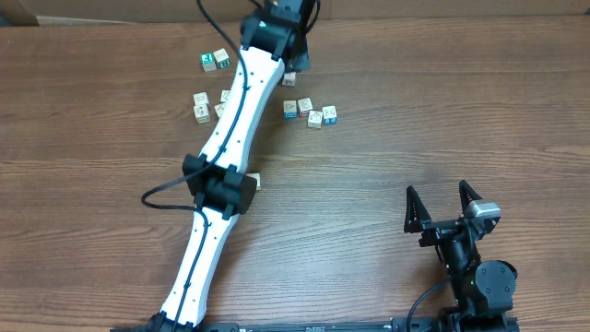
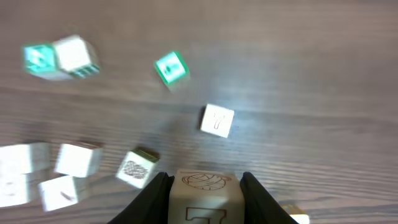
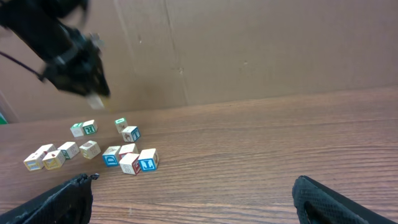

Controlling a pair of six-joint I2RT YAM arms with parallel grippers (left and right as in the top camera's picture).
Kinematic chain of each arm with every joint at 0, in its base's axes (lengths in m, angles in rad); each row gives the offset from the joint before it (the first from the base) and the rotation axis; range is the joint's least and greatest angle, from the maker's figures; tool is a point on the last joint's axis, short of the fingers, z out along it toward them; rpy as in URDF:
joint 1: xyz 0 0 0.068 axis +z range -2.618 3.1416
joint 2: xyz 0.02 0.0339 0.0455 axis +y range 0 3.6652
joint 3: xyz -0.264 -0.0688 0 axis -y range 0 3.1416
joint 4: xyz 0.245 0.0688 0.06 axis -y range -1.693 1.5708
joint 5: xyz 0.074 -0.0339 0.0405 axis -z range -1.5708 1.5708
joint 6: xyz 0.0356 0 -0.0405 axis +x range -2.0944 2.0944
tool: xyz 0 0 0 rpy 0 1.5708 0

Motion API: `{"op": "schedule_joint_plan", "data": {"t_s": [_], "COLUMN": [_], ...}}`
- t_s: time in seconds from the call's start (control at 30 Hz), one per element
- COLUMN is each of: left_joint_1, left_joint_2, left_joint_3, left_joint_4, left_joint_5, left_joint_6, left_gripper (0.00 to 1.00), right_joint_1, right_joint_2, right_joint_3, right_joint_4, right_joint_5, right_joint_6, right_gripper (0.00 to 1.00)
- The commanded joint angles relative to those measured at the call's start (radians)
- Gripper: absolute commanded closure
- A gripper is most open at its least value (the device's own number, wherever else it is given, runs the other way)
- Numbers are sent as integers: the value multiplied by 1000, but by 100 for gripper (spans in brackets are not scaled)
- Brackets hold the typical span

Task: Form a horizontal line
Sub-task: 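Carry the 7 block forward and lower it beside the J block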

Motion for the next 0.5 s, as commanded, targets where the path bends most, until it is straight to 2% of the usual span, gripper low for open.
{"op": "schedule_joint_plan", "data": {"t_s": [0.0, 0.4, 0.47], "left_joint_1": [6, 3, 3], "left_joint_2": [-63, -254, -267], "left_joint_3": [56, 56, 56], "left_joint_4": [-45, -246, -246], "left_joint_5": [-41, -37, 23], "left_joint_6": [7, 8, 58], "left_gripper": [74, 75, 74], "right_joint_1": [-5, -5, -5], "right_joint_2": [-8, -8, -8], "right_joint_3": [-10, -10, -10], "right_joint_4": [5, 5, 5], "right_joint_5": [6, 6, 6], "right_joint_6": [-5, -5, -5], "right_gripper": [0, 0, 0]}}
